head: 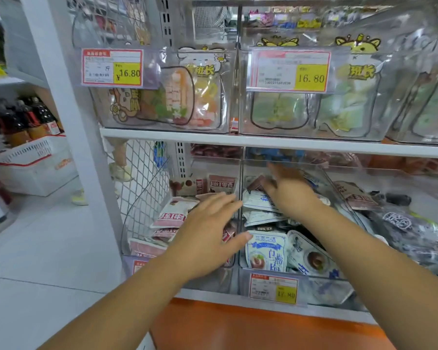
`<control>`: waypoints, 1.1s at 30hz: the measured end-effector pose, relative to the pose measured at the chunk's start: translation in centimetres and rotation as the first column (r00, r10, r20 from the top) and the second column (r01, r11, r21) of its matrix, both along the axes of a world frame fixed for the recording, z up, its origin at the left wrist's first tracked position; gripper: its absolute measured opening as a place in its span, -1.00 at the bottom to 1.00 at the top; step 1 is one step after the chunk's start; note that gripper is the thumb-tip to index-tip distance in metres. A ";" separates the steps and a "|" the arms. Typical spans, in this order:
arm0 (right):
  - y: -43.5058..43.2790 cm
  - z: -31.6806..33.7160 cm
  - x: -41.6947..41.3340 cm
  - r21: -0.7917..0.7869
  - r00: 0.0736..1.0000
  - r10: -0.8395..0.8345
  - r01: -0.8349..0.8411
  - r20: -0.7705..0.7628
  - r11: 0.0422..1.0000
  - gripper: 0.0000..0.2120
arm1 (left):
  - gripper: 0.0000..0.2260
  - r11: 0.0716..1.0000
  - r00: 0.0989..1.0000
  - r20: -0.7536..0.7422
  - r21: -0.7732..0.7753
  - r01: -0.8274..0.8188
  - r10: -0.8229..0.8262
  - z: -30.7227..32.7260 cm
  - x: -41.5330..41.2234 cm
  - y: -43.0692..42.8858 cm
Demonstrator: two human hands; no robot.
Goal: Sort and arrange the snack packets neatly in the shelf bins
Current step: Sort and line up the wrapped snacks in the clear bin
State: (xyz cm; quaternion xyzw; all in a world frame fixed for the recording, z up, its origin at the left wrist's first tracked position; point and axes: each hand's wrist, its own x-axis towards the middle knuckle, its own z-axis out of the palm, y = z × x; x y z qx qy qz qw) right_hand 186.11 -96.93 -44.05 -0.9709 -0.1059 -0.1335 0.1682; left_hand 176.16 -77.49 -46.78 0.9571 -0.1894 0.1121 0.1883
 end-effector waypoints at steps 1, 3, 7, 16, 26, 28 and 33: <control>0.2 -0.2 0.8 -0.049 1.000 -0.026 0.026 -0.003 0.998 -0.75 | -0.39 1.000 1.000 -0.002 0.009 0.004 -0.004 -0.1 0.1 0.0; 0.3 -0.1 1.1 -0.113 1.000 -0.023 0.021 -0.015 0.993 -0.78 | -0.40 0.999 0.999 -0.043 -0.043 0.016 -0.018 -0.1 0.3 0.3; -1.9 -0.1 -2.3 0.286 0.986 0.046 -0.092 0.163 0.954 -0.87 | -0.43 0.979 0.999 -0.048 -0.205 0.000 -0.010 0.2 0.4 0.5; -1.5 2.3 -11.2 0.857 0.966 0.164 -0.252 0.198 0.449 -0.80 | -0.60 0.748 0.985 -0.111 -0.664 0.029 -0.136 3.4 -0.3 -2.4; -4.7 -0.9 -8.1 0.005 0.973 0.228 -0.227 -0.026 0.974 -0.60 | -0.64 0.785 0.934 -0.195 -0.506 -0.358 0.300 3.1 1.8 2.6; -4.0 -1.0 -7.5 -0.117 0.971 0.212 -0.225 -0.111 0.967 -0.37 | -0.39 0.864 0.929 -0.092 -0.344 -0.367 0.358 2.1 1.9 2.0; -3.2 -1.1 -4.0 -0.295 0.966 0.176 -0.226 -0.187 0.928 -0.29 | -0.42 0.994 1.000 0.018 -0.107 -0.001 0.003 1.3 0.8 -1.4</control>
